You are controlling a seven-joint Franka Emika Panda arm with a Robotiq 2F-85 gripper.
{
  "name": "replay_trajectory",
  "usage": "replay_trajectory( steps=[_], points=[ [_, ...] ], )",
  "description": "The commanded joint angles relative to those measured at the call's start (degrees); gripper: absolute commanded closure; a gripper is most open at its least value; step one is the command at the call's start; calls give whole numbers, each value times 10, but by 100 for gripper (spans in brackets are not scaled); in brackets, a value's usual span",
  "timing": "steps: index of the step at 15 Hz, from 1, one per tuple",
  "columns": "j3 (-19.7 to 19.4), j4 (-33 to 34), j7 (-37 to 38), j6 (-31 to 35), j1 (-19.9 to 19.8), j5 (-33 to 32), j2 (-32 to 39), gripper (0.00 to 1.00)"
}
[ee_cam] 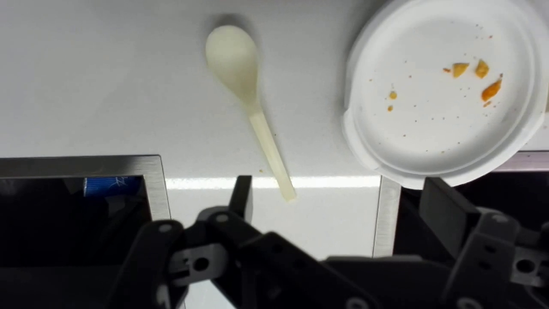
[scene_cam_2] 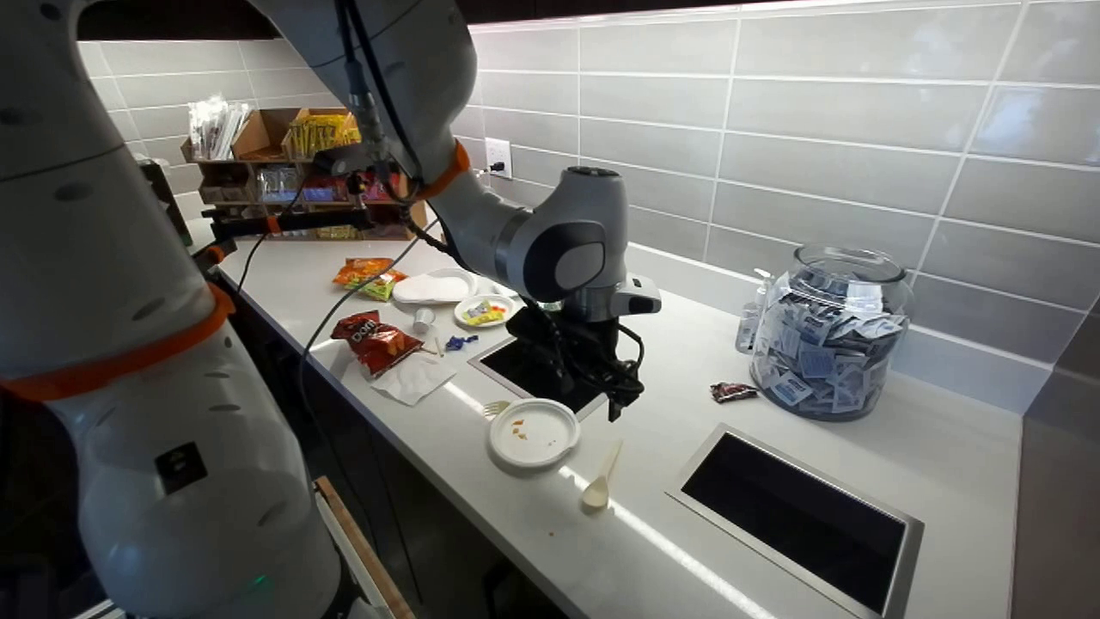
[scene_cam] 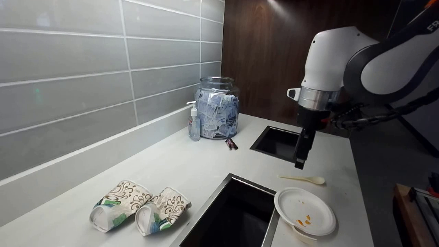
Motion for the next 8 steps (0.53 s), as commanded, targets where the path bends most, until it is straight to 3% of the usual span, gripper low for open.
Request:
replay_trajectory(
  steps=[1,6,7,8],
  points=[
    [5,-30,16,-40,4,-7,-63,0],
    [14,-50,10,-65,11,-8,-112,0],
    [8,-25,3,-51,8,-1,-73,0],
    [10,-29,3,-54,9,-1,-82,0]
  ],
)
